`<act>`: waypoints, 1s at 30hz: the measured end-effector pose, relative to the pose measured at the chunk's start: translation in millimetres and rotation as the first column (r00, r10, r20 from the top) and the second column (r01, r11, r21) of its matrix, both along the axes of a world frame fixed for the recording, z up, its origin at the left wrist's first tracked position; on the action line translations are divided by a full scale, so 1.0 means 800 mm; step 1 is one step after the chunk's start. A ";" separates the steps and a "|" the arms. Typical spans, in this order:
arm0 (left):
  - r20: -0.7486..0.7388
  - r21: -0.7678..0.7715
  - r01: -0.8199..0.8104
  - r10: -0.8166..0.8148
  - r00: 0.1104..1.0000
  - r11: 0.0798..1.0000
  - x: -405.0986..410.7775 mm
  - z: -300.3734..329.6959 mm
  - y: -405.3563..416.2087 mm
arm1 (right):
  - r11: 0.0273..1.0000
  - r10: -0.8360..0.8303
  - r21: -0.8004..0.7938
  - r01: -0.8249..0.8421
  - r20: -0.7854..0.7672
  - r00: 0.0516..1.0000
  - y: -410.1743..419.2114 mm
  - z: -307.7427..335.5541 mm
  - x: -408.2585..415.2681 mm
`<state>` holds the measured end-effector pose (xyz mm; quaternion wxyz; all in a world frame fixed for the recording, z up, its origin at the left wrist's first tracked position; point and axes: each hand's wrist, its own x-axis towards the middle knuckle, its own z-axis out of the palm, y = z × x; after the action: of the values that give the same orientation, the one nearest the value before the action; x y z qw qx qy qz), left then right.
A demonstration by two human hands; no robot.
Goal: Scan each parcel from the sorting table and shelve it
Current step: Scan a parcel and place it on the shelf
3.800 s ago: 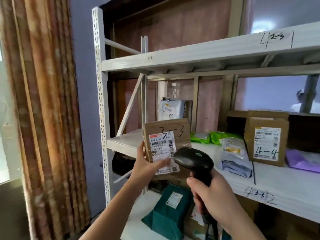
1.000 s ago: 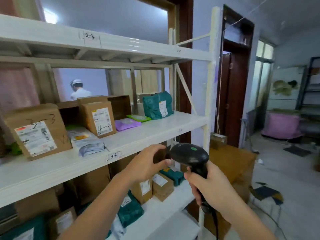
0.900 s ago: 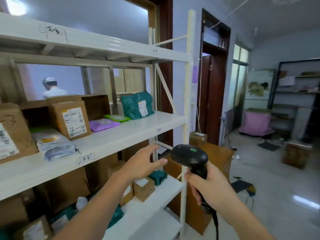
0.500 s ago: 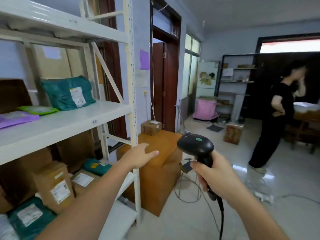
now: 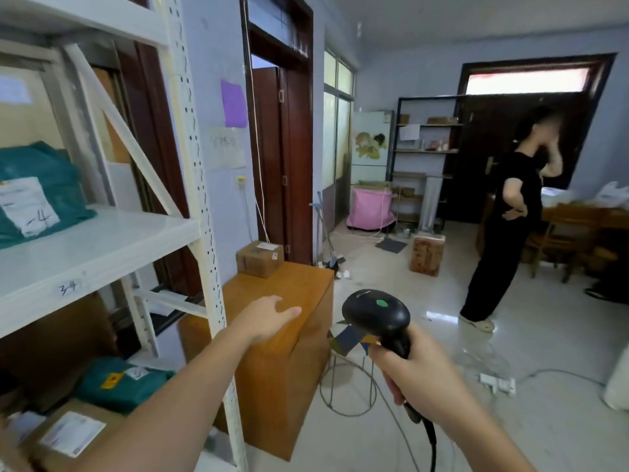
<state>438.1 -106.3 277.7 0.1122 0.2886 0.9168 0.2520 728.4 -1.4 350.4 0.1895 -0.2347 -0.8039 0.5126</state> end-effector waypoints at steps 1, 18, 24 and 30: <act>0.005 0.002 0.000 0.000 1.000 1.000 -0.018 0.000 0.012 | 1.000 -0.008 -0.015 0.008 0.010 1.000 0.008 -0.001 -0.018; 0.082 -0.125 0.033 -0.023 0.996 0.992 -0.304 -0.060 0.301 | 0.998 -0.047 -0.038 0.052 0.117 0.992 0.302 -0.047 -0.313; 0.092 -0.117 -0.045 0.056 0.994 0.992 -0.412 -0.055 0.380 | 1.000 0.015 0.020 -0.018 0.138 0.990 0.416 -0.045 -0.438; 0.132 -0.152 -0.127 0.148 0.980 0.980 -0.522 -0.074 0.411 | 0.994 0.112 -0.021 -0.110 0.137 0.984 0.490 -0.063 -0.566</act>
<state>20.9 222.9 218.8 0.1803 0.1969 0.9398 0.2131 275.3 390.9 300.0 0.1033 -0.2257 -0.8234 0.5102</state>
